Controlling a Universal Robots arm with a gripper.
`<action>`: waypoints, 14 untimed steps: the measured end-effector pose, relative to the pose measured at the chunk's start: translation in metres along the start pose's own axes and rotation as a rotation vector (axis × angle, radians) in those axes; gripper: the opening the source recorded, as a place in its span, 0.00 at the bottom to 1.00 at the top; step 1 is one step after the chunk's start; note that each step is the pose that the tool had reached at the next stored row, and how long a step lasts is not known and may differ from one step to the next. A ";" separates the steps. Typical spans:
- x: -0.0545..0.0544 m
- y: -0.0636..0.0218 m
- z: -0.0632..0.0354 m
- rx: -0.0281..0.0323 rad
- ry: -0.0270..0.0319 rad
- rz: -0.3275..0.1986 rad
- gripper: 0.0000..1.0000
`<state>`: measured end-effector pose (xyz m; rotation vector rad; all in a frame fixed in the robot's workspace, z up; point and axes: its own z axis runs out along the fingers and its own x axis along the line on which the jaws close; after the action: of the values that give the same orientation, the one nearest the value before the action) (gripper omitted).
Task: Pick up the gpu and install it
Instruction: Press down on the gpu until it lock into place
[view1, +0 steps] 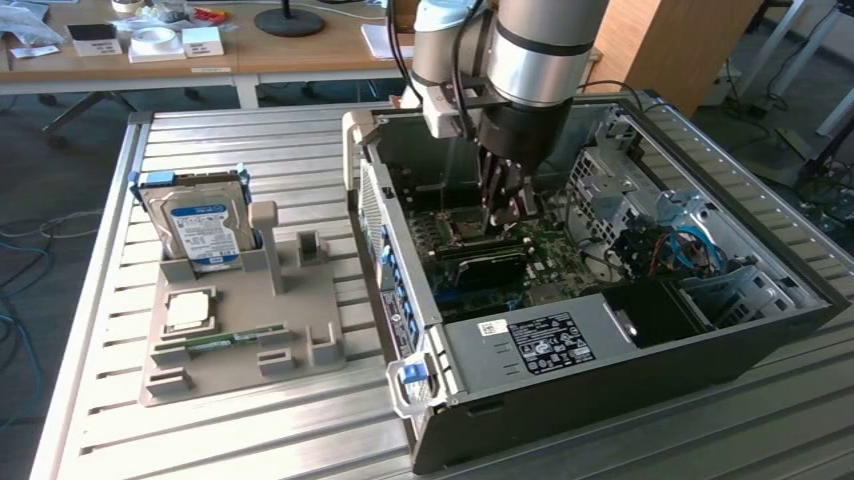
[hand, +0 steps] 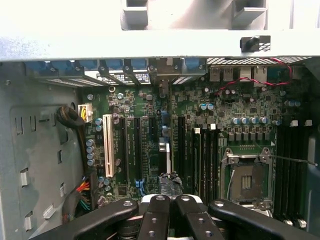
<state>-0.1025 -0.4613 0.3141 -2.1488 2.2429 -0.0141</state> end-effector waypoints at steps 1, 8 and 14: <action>0.000 0.0000 0.0000 0.0000 0.0000 0.000 0.11; -0.004 0.0002 0.0010 0.0001 -0.0002 0.000 0.11; -0.005 0.0005 0.0078 0.0001 -0.0003 0.000 0.11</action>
<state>-0.1025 -0.4558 0.3064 -2.1484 2.2429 -0.0140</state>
